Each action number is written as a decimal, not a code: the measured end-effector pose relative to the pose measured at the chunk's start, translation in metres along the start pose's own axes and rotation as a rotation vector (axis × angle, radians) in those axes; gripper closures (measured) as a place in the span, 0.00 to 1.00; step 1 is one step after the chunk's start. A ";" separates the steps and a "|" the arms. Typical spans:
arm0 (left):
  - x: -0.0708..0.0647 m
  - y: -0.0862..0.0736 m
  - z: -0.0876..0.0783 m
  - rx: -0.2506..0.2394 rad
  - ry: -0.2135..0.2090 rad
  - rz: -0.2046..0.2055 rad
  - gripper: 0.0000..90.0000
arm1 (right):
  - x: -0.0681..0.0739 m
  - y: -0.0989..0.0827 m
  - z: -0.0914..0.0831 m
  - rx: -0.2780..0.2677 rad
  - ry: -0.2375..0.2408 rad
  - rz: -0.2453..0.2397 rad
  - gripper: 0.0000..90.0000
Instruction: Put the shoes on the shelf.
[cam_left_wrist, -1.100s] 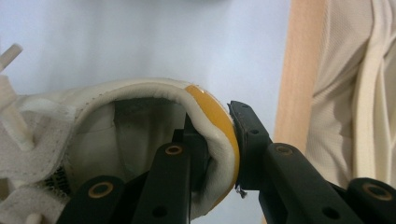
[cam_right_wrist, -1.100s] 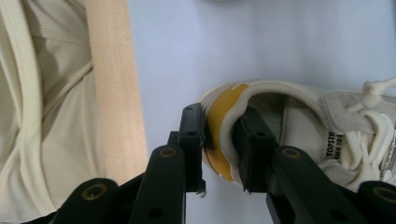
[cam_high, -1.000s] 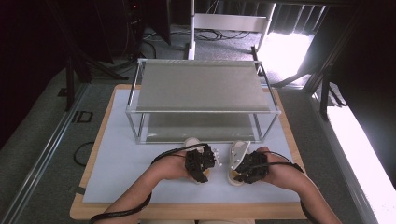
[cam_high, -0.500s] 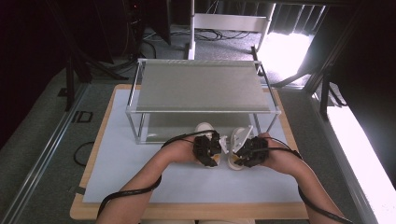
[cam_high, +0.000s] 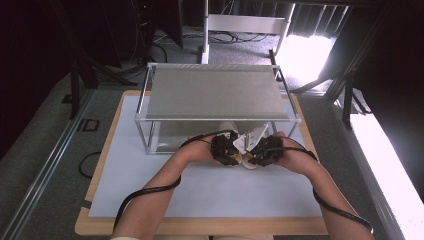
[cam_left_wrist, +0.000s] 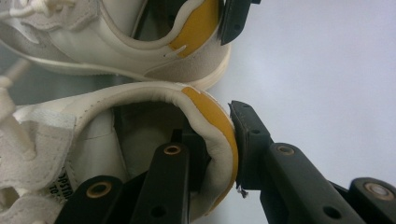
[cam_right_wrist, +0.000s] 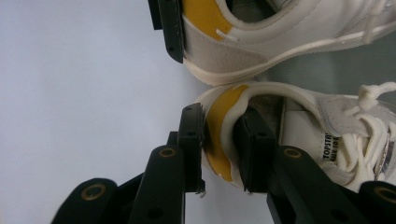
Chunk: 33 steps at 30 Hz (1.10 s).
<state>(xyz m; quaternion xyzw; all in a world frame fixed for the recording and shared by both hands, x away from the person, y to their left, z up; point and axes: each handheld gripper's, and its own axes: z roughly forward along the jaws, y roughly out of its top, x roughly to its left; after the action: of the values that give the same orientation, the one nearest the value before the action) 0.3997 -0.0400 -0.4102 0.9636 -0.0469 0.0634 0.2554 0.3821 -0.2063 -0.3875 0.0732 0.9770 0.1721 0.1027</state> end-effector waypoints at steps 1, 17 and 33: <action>0.002 -0.001 0.002 -0.003 0.003 0.000 0.85 | -0.002 0.000 0.001 -0.005 -0.010 -0.005 0.81; 0.005 0.004 0.007 -0.028 0.128 -0.057 0.61 | -0.007 -0.020 -0.012 -0.156 -0.086 0.131 0.64; -0.034 0.014 -0.021 -0.110 0.338 -0.402 0.45 | 0.026 -0.061 -0.012 -0.345 -0.209 0.402 0.63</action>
<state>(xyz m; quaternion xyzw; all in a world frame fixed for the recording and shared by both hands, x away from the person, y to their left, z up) 0.3621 -0.0391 -0.3902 0.9140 0.1853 0.1686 0.3190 0.3479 -0.2625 -0.4026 0.2644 0.8831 0.3445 0.1776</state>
